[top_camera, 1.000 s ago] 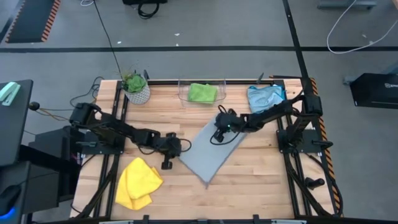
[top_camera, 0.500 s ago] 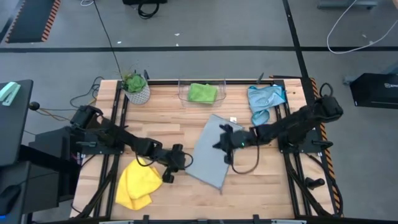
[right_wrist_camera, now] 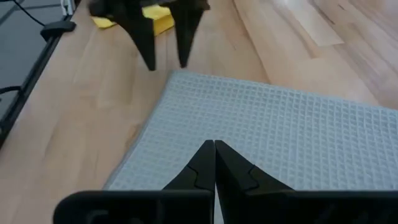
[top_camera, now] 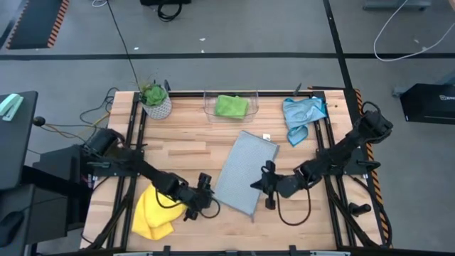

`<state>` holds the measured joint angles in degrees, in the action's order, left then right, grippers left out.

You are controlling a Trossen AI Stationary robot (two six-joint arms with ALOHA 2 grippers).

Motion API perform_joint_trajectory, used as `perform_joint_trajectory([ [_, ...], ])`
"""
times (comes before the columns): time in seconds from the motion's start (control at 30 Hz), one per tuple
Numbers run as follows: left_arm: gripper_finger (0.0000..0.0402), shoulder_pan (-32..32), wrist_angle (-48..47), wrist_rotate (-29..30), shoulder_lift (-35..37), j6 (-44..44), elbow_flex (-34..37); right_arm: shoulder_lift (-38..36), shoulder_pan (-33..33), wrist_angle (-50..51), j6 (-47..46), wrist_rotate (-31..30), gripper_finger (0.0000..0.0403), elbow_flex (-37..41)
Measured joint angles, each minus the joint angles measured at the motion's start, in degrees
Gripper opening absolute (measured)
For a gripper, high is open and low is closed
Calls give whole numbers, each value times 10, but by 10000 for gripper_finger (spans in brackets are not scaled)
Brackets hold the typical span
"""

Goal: Fold microfiber towels
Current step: Fold the gray microfiber cloth

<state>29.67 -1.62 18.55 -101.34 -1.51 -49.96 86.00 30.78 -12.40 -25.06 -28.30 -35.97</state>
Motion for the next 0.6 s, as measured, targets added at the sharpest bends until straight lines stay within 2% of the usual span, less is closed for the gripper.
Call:
perform_joint_trajectory([
  [0.1, 234, -1, 5, 2, -20, -9, 0, 0, 17, 0, -9, -11, 10, 0],
  [0.17, 218, -3, 8, 8, -26, -10, -2, 0, 26, 0, -10, -20, 10, 0],
  [0.3, 153, -5, 13, 4, -31, -13, -2, 0, 37, 0, -10, -28, 10, 0],
  [0.47, 32, -4, 13, 3, -33, -33, -1, 0, 54, 0, -21, -28, 22, 0],
  [0.53, 13, -5, 9, 9, -33, -30, -3, 0, 63, 0, -30, -28, 34, 0],
  [0.6, 16, -6, 1, 16, -34, -16, -12, 0, 72, 0, -46, -28, 51, 0],
])
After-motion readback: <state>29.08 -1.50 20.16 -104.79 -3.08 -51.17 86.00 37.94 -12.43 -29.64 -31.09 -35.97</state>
